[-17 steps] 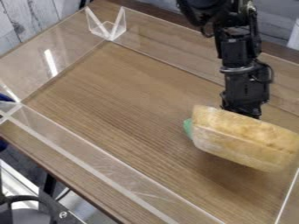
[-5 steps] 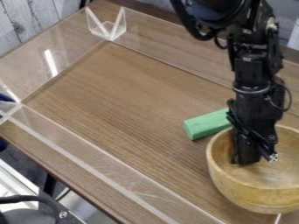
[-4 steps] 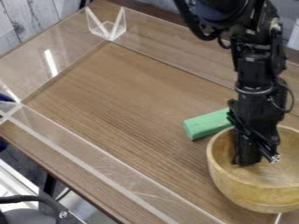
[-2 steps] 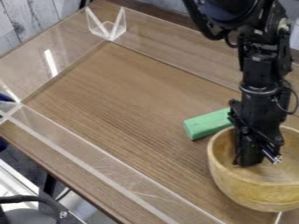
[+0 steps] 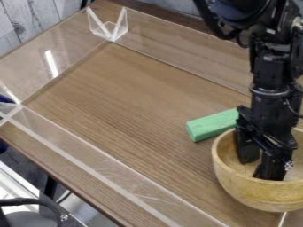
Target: Put the green block in the brown bowl
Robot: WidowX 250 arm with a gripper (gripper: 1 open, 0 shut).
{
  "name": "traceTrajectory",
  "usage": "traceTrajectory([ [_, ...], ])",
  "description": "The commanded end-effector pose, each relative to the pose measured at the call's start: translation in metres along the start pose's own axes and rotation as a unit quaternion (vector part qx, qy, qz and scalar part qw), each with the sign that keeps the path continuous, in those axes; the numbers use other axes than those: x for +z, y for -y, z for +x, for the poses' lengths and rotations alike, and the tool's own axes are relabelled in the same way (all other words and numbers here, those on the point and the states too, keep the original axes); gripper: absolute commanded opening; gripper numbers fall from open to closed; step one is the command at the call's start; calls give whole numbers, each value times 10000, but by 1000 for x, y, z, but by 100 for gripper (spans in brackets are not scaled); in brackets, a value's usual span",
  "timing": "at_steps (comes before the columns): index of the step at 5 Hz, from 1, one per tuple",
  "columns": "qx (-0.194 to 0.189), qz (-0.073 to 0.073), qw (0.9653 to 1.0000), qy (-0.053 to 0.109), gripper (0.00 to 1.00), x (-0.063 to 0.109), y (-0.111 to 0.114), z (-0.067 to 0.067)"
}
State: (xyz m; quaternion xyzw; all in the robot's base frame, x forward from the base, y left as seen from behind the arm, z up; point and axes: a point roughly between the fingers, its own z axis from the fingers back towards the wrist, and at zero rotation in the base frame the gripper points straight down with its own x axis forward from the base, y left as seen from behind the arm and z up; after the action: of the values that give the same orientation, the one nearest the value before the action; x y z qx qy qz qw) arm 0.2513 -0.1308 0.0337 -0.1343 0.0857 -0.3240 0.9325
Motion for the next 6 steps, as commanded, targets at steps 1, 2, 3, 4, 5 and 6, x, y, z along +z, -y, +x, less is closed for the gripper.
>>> traceTrajectory([
  [1,-13,66,9999,104,0,9,-2,5],
  [2,-37,118,9997,187,100,7,-5,3],
  [3,-62,144,9996,233,100,3,-8,2],
  [4,-73,252,9993,267,100,7,-10,6],
  [5,-84,361,9989,301,100,11,-12,10],
  [6,-184,505,9977,418,100,10,-13,7],
])
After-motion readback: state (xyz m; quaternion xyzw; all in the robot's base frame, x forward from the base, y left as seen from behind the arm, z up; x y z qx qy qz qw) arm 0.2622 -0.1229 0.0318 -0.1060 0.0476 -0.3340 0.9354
